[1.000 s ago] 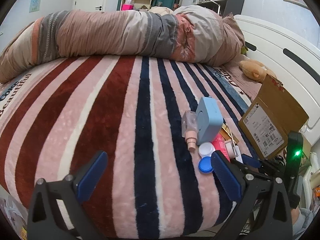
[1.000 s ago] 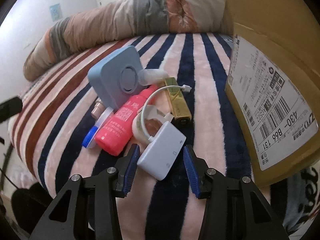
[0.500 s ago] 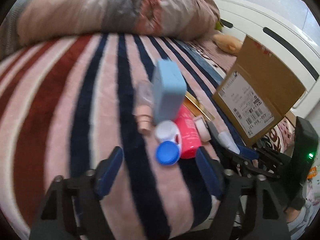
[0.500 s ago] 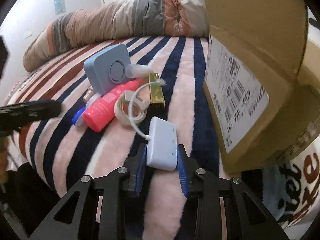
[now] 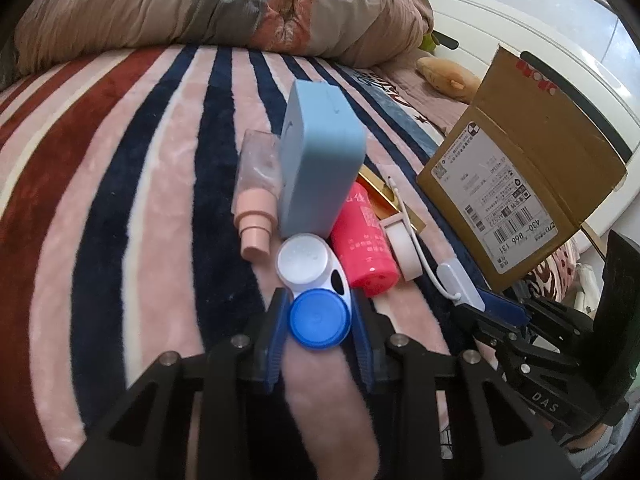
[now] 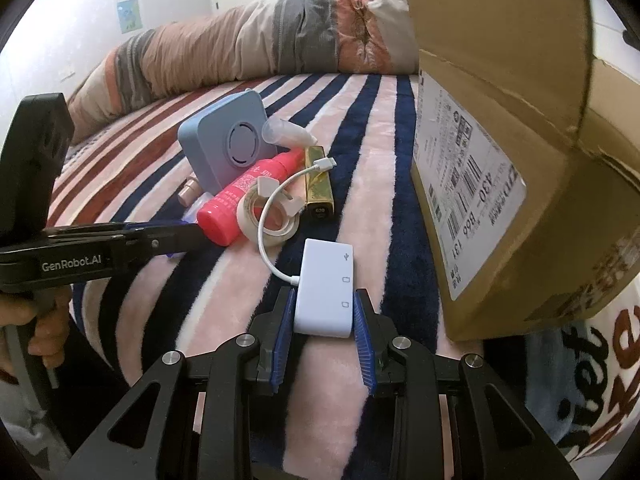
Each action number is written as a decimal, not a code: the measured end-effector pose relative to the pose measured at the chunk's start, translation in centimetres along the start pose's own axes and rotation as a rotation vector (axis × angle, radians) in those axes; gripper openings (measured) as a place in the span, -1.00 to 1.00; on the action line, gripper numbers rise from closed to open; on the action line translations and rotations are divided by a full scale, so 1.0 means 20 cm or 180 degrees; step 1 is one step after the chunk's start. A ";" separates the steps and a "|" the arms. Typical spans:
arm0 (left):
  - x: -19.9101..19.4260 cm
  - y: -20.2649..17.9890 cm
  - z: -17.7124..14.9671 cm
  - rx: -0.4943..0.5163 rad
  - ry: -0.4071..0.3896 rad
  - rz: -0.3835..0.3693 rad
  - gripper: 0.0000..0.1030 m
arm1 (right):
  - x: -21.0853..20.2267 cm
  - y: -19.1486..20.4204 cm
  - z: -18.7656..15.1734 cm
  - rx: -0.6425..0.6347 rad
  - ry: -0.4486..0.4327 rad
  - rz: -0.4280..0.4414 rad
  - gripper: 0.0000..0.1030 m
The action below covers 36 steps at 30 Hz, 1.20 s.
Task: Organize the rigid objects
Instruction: 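Grasp the white USB hub with the right tool while the left tool grasps the blue-white lens case, then carry the hub and lens case into the cardboard box and open both tools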
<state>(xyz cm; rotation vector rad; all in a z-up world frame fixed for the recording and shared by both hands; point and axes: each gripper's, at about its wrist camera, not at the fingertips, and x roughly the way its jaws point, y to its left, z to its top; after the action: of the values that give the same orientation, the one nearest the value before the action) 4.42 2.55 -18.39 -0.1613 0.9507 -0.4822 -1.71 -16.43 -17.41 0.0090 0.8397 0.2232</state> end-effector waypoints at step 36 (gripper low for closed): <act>-0.35 0.07 -0.09 -0.0068 -0.0452 0.0730 -0.43 | -0.16 0.21 0.07 -0.0354 -0.0527 0.0111 -0.40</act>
<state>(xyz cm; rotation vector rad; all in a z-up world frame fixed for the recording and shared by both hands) 0.07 7.23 -14.69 -0.1027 0.8235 -0.2460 -3.46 -12.94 -13.67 -0.0612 0.6619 0.2975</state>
